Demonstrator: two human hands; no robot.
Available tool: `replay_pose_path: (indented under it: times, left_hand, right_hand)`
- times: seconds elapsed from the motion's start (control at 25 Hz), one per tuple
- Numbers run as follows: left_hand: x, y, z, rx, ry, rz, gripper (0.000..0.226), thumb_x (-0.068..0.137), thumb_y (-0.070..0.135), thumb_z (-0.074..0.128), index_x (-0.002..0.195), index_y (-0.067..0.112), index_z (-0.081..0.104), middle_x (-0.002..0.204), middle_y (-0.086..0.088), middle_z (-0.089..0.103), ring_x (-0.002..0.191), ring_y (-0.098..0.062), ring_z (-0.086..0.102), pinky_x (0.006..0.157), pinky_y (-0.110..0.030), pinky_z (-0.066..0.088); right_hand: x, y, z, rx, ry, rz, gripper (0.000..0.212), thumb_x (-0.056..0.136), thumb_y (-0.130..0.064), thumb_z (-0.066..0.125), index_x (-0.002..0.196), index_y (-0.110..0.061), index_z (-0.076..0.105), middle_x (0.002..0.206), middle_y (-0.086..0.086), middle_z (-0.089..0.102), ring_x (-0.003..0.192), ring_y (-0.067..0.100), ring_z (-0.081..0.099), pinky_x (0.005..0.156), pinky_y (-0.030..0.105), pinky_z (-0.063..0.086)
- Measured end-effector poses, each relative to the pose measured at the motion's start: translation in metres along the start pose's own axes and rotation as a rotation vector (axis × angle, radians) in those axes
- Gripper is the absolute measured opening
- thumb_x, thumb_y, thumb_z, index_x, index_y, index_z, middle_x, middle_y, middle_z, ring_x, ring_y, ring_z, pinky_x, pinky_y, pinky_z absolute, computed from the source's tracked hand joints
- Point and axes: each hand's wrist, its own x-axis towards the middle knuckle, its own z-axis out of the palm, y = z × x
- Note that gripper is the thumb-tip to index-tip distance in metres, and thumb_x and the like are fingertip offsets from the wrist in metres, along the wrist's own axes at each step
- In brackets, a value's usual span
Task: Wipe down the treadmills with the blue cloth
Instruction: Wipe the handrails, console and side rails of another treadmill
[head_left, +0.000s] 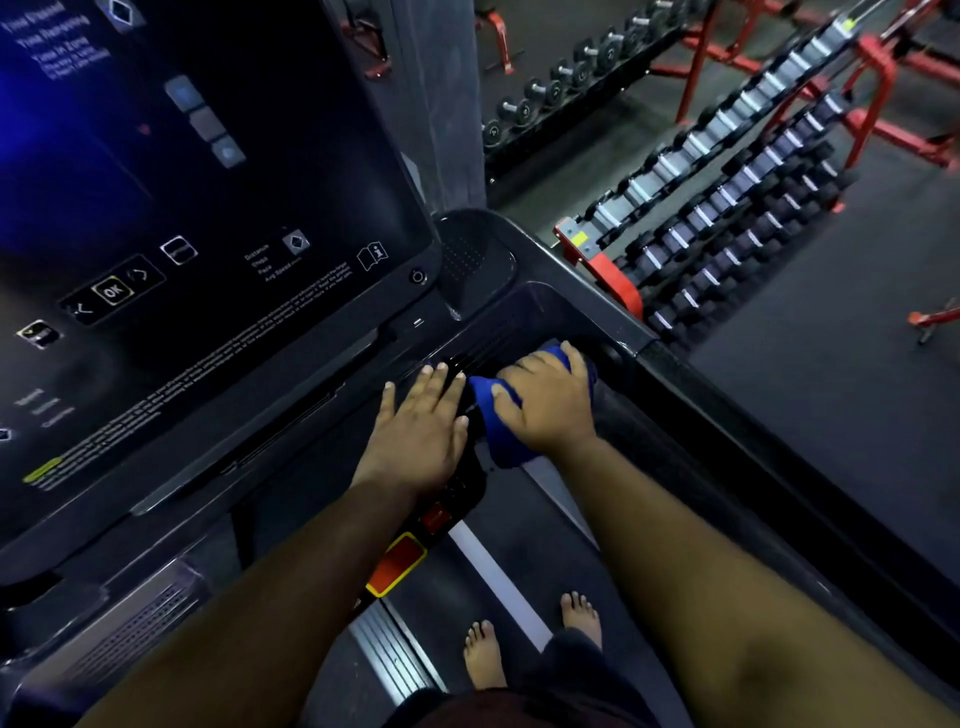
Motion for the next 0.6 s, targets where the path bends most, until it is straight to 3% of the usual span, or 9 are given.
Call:
replay_pose_path:
  times: [0.08, 0.12, 0.2, 0.28, 0.36, 0.48, 0.52, 0.6]
  left_hand:
    - [0.000, -0.001, 0.002, -0.012, 0.013, -0.002, 0.058, 0.105, 0.040, 0.026, 0.158, 0.021, 0.014, 0.167, -0.002, 0.010, 0.154, -0.016, 0.001, 0.123, -0.053, 0.002]
    - [-0.001, -0.002, 0.003, -0.021, 0.010, -0.001, 0.058, 0.105, 0.039, 0.026, 0.158, 0.021, 0.014, 0.167, -0.002, 0.009, 0.154, -0.015, 0.001, 0.123, -0.053, 0.002]
    - [-0.001, -0.002, 0.003, -0.032, 0.009, 0.005, 0.058, 0.105, 0.038, 0.026, 0.158, 0.021, 0.013, 0.167, -0.002, 0.008, 0.154, -0.015, 0.000, 0.123, -0.053, 0.002]
    - [0.003, -0.003, 0.002, -0.043, -0.017, 0.017, 0.058, 0.104, 0.037, 0.027, 0.158, 0.021, 0.012, 0.167, -0.002, 0.007, 0.154, -0.015, -0.001, 0.122, -0.053, 0.001]
    - [0.004, -0.003, 0.002, -0.046, -0.011, 0.018, 0.058, 0.104, 0.037, 0.028, 0.158, 0.020, 0.013, 0.167, -0.003, 0.009, 0.154, -0.016, 0.001, 0.122, -0.054, 0.002]
    - [0.001, -0.002, 0.001, -0.058, 0.006, 0.019, 0.057, 0.104, 0.035, 0.028, 0.158, 0.020, 0.015, 0.167, -0.003, 0.011, 0.154, -0.017, 0.002, 0.122, -0.054, 0.002]
    - [0.000, -0.002, 0.001, -0.050, 0.008, 0.020, 0.057, 0.104, 0.035, 0.028, 0.158, 0.020, 0.015, 0.167, -0.003, 0.011, 0.154, -0.017, 0.002, 0.122, -0.054, 0.002]
    - [0.001, -0.002, 0.000, -0.042, 0.005, 0.016, 0.057, 0.104, 0.035, 0.028, 0.158, 0.021, 0.014, 0.167, -0.003, 0.009, 0.154, -0.016, 0.001, 0.122, -0.054, 0.002]
  right_hand:
    - [0.013, 0.001, -0.001, 0.088, 0.014, 0.233, 0.046, 0.092, -0.051, 0.036, 0.112, -0.029, 0.070, 0.133, -0.001, 0.060, 0.137, 0.021, 0.041, 0.119, 0.058, -0.008]
    - [0.010, -0.007, 0.005, 0.167, 0.069, 0.423, 0.047, 0.092, -0.047, 0.041, 0.130, -0.029, 0.061, 0.154, 0.003, 0.041, 0.148, 0.024, 0.023, 0.117, 0.057, -0.014]
    - [-0.005, -0.043, 0.024, 0.440, 0.227, 0.732, 0.065, 0.094, -0.037, 0.048, 0.154, -0.018, 0.030, 0.166, 0.011, 0.002, 0.152, 0.032, -0.006, 0.118, 0.057, -0.006]
    - [-0.015, -0.079, 0.033, 0.776, 0.336, 0.851, 0.074, 0.097, -0.031, 0.049, 0.157, -0.012, 0.009, 0.163, 0.015, -0.017, 0.150, 0.037, -0.015, 0.120, 0.049, -0.001]
    - [-0.003, -0.068, 0.029, 1.040, 0.418, 1.001, 0.076, 0.101, -0.024, 0.050, 0.157, -0.015, 0.001, 0.164, 0.016, -0.012, 0.151, 0.034, -0.006, 0.120, 0.036, 0.004]
    - [0.014, -0.024, 0.018, 1.340, 0.543, 1.304, 0.071, 0.103, -0.025, 0.044, 0.158, -0.020, 0.000, 0.158, 0.021, 0.028, 0.140, 0.038, 0.038, 0.114, 0.039, 0.031]
    - [0.012, -0.030, 0.014, 1.287, 0.492, 1.294, 0.072, 0.103, -0.028, 0.043, 0.158, -0.020, -0.002, 0.156, 0.025, 0.029, 0.139, 0.040, 0.039, 0.113, 0.042, 0.033]
    - [0.000, -0.063, 0.015, 0.891, 0.229, 1.087, 0.073, 0.102, -0.034, 0.044, 0.158, -0.018, 0.000, 0.160, 0.031, 0.004, 0.147, 0.045, 0.015, 0.116, 0.048, 0.022]
